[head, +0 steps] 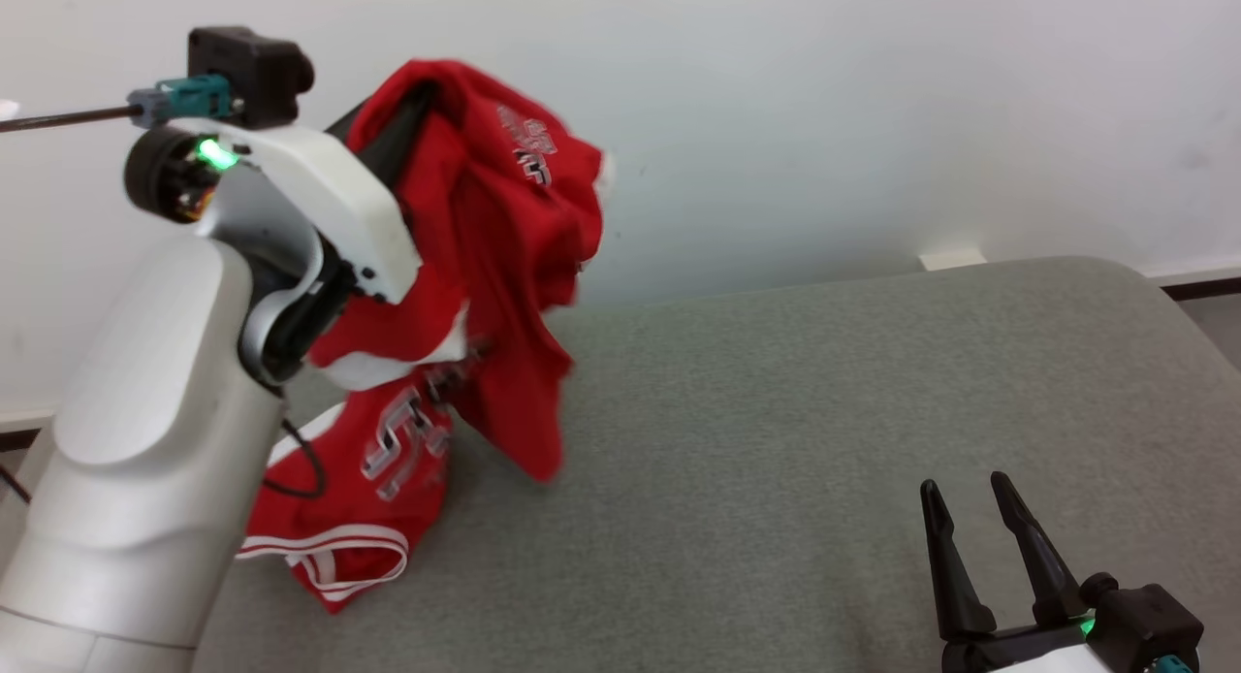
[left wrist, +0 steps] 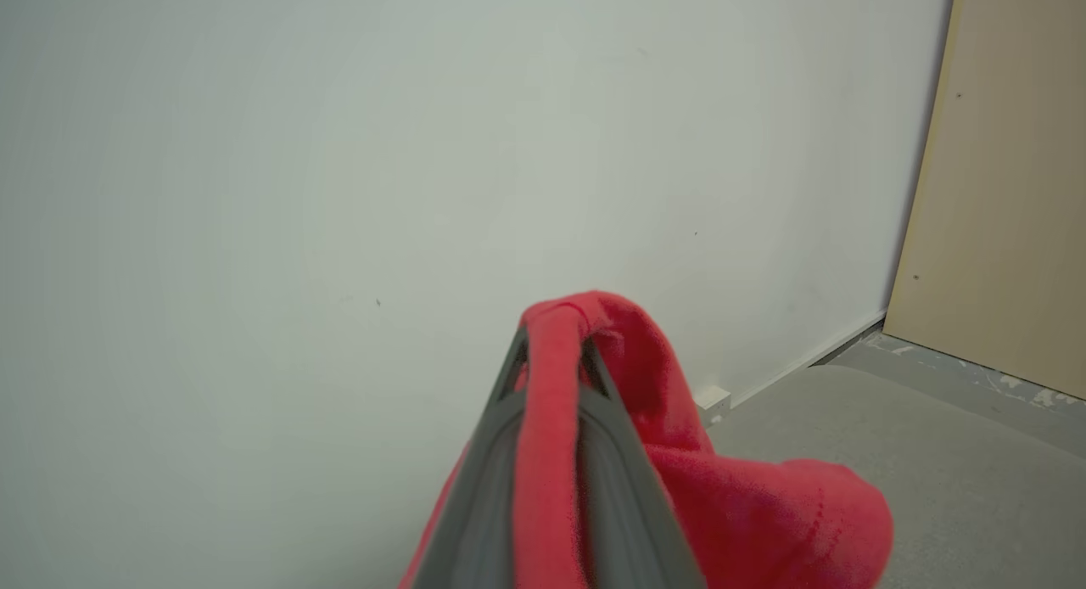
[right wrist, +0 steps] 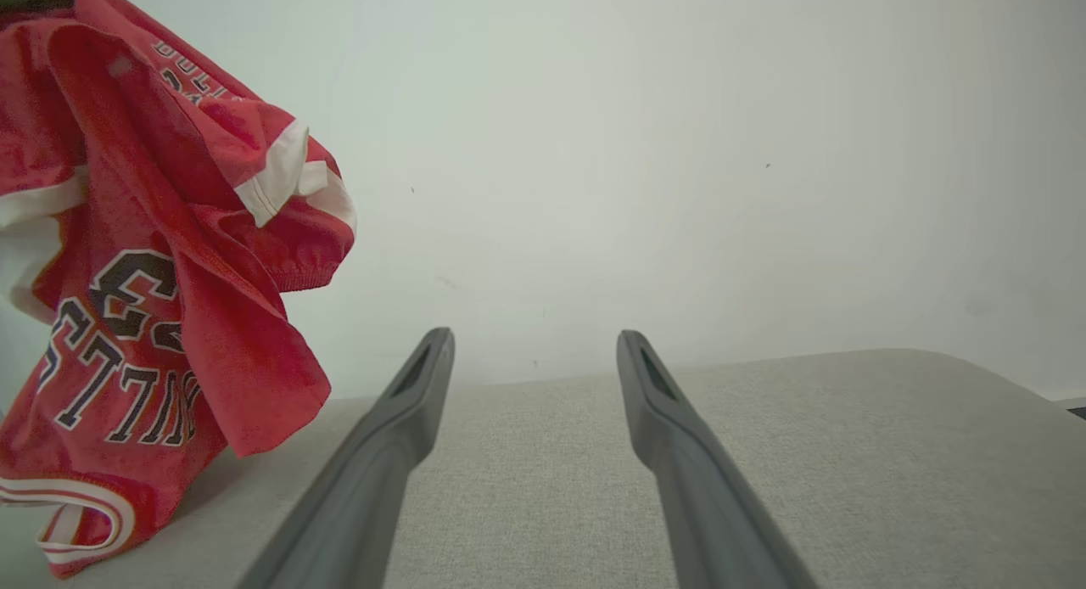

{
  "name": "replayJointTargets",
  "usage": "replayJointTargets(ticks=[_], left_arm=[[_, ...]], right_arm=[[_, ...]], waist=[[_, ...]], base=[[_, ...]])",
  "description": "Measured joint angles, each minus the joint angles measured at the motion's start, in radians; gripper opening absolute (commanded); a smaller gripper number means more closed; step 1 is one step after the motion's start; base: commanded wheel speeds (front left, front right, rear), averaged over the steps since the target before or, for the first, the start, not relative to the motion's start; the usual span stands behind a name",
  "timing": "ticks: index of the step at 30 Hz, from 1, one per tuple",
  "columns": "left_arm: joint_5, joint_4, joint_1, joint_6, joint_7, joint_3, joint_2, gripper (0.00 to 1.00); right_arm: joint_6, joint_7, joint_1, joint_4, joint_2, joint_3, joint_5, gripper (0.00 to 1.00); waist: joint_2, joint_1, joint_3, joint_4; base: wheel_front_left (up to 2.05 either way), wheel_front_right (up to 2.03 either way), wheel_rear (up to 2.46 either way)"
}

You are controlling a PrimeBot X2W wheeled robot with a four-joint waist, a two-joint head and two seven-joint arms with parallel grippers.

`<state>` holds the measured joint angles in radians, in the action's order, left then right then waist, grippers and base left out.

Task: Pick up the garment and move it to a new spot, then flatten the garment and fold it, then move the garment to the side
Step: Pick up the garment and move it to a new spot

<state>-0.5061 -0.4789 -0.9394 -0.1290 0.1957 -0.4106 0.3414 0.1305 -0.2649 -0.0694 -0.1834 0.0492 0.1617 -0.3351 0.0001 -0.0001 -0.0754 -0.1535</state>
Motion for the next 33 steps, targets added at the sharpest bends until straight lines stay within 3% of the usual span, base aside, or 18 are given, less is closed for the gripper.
replayJointTargets(ticks=[8,13,20,25,28,29,33], left_arm=[[-0.067,0.172,0.029,0.007,0.006,-0.004,-0.070,0.00],[-0.095,0.194,0.155,0.022,-0.041,-0.021,-0.122,0.00],[-0.087,0.083,0.339,0.026,-0.193,-0.087,-0.204,0.00],[-0.052,-0.058,0.402,0.014,-0.294,-0.194,-0.256,0.03],[-0.043,-0.137,0.405,0.006,-0.338,-0.259,-0.274,0.49],[-0.039,-0.160,0.404,0.006,-0.345,-0.278,-0.277,1.00],[-0.047,-0.195,0.383,0.002,-0.396,-0.328,-0.288,1.00]], right_arm=[[0.000,0.000,0.006,0.005,0.001,-0.015,0.003,1.00],[0.000,0.000,0.006,0.002,0.000,-0.011,0.002,1.00],[0.000,0.000,-0.005,-0.002,0.000,-0.003,0.003,1.00],[0.000,0.000,-0.016,-0.014,0.001,0.003,0.016,1.00],[0.000,0.000,-0.025,-0.023,0.001,0.017,0.017,1.00],[0.000,0.000,-0.026,-0.027,0.001,0.021,0.017,1.00],[0.000,0.000,-0.031,-0.035,0.008,0.030,0.017,1.00]], waist=[[0.0001,0.0000,0.006,-0.081],[0.0001,0.0000,0.029,-0.123],[0.0000,0.0001,0.068,-0.152],[0.0000,0.0001,0.084,-0.140],[0.0000,0.0001,0.089,-0.124],[0.0000,0.0001,0.090,-0.118],[0.0000,0.0001,0.092,-0.089]], base=[[0.00,0.00,0.00],[0.00,0.00,0.00],[0.00,0.00,0.00],[0.00,0.00,0.00],[0.00,0.00,0.00],[0.00,0.00,0.00],[0.00,0.00,0.00]])
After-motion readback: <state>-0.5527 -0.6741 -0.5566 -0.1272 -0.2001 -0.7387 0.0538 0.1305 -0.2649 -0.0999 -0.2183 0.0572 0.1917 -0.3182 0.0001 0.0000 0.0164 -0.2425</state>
